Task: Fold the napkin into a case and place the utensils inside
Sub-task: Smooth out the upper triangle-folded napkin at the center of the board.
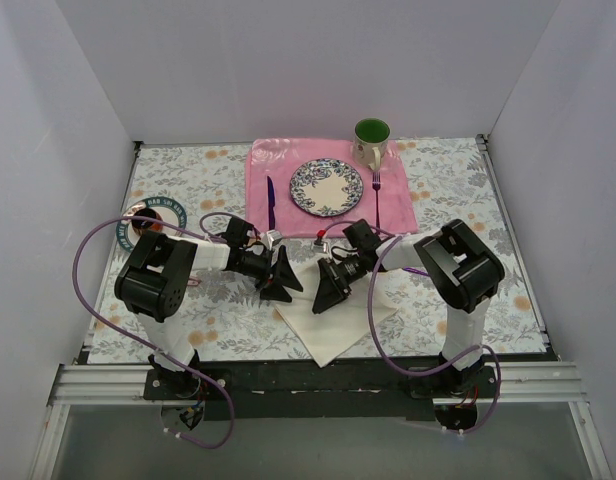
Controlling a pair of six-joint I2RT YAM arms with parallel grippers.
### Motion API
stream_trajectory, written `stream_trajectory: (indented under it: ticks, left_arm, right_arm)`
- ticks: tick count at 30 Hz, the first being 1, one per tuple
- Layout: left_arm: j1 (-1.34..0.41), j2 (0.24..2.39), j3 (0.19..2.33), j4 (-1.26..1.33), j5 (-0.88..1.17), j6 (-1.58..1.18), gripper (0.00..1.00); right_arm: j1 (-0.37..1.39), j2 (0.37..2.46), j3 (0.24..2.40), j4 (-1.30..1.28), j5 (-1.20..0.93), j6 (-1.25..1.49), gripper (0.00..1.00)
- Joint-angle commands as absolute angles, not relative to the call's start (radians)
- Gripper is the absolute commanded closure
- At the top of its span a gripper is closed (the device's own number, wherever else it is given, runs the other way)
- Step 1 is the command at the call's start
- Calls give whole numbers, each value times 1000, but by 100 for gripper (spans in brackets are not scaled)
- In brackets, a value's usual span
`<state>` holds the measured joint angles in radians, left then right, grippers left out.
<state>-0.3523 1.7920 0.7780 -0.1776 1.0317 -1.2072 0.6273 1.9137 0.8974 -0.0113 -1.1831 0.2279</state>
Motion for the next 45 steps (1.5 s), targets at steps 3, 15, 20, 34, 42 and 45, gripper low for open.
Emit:
stream_trajectory:
  ticks: [3,15,20,34,42,45]
  left_arm:
    - [-347,1789,768,-187,1012,-1181,37]
    - [-341,1815,773,-209,980,-1170,39]
    - [-334,1821,775,-216,968,-1167,39]
    - [-322,1804,795,-213,1023,-1157,38]
    - [-365,1591,825,-169,1086,-1161,35]
    - [-361,1566,853,-207,1072,-1157,36]
  right_arm:
    - [552,1872,839,-282,-1138,-85,1]
    - [427,1875,834,-622,-1172,-380,1]
    - [368,1882,825,-692,-1190,-454,1]
    - [293,1824,816,-655,-1149,-392,1]
    - [311,1739,994,-654,-1178,-379,1]
    - [331,1802,1041,-701,-1144,-420,1]
